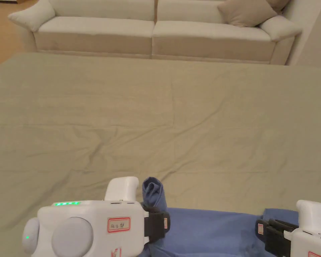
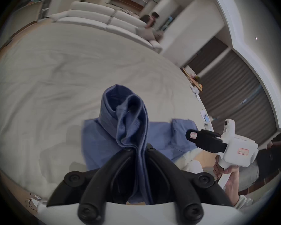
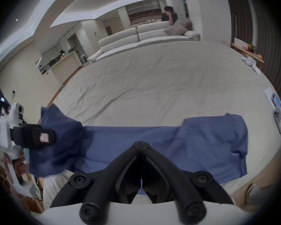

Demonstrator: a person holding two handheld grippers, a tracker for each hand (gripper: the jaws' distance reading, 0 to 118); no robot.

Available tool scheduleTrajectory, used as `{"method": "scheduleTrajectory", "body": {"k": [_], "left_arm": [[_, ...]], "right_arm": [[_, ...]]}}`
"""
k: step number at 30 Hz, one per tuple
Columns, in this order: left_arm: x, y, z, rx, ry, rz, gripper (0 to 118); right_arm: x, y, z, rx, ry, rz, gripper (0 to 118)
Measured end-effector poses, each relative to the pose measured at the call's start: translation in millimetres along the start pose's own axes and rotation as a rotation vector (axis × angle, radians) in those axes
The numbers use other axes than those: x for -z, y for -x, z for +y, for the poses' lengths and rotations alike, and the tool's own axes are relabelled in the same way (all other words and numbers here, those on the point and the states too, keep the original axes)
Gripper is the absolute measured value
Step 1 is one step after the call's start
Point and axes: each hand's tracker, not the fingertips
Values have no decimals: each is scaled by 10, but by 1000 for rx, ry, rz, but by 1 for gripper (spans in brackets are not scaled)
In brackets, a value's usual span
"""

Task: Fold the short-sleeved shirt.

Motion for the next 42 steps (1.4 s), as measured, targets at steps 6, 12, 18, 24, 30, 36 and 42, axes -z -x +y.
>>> {"method": "scheduleTrajectory", "body": {"k": [6,12,18,24,30,36,42], "left_arm": [[1051,-324,-105,19,164,-36,27],[1161,-364,-143,-13,179,-47,104],[665,-204,-115,-59,37,30,54],[631,14,-252,-71,39,166,7],[990,-218,-412,-25,137,25,5],[1388,-599,-465,101,231,36,5],[1207,-657,-437,87,233,-91,5]], "right_arm": [[-154,-539,-133,92,-7,-63,0],[-211,-774,-216,140,-14,-85,0],[-194,-684,-238,132,-12,-67,0],[-169,-607,-260,112,-5,-49,0],[-153,-612,-262,107,-3,-49,0],[-187,-654,-285,119,5,-60,0],[-194,-617,-263,119,6,-66,0]]}}
